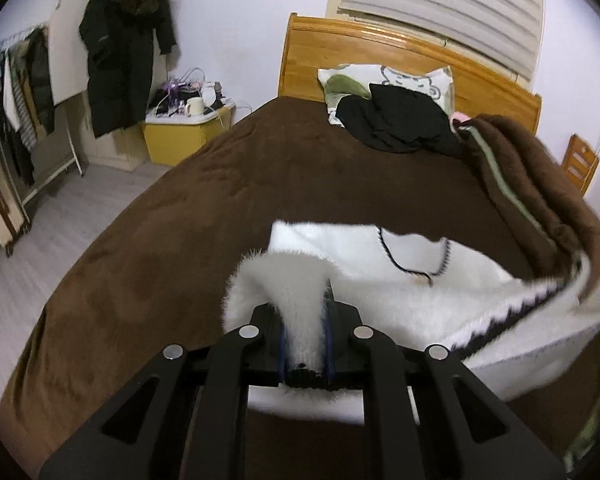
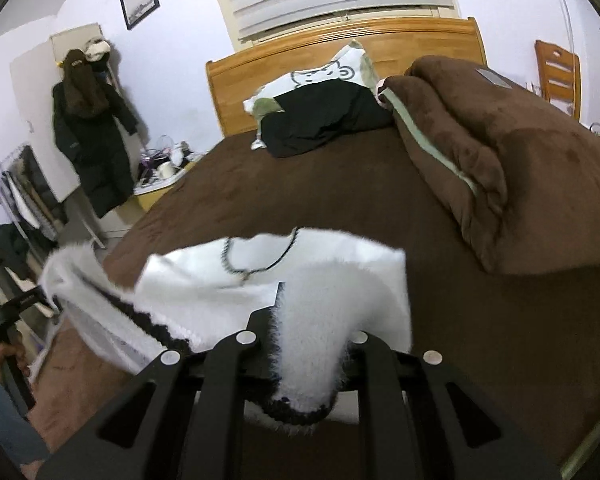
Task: Fold large clothes
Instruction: 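Lift the hem with both tools and fold it toward the collar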
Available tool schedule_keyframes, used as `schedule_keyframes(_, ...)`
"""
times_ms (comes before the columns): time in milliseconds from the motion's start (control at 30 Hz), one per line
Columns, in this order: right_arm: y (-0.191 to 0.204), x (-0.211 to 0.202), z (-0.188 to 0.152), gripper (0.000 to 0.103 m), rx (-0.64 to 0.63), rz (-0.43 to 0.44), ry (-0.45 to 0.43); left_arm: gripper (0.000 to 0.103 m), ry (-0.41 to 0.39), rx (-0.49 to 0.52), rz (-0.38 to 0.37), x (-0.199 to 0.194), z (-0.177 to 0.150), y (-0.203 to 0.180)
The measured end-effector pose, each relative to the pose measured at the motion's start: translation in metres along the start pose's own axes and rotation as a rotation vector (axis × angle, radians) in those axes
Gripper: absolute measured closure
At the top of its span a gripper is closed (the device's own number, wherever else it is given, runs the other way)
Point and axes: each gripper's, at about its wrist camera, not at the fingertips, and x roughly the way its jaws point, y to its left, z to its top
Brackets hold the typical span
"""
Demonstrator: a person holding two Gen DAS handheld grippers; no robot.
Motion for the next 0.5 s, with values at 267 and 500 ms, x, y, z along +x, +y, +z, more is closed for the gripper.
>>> schedule_keyframes(267, -0.028, 0.138, 0.018, 0.089, -0.012, -0.063, 0.067, 0.086, 0.111, 0.034, 0.027, 0.135, 0.025, -0.010)
schedule_keyframes(500, -0.039, 0.206, 0.029, 0.089, -0.006, -0.082, 0.136, 0.084, 0.194, 0.019, 0.044, 0.212, 0.025, -0.008)
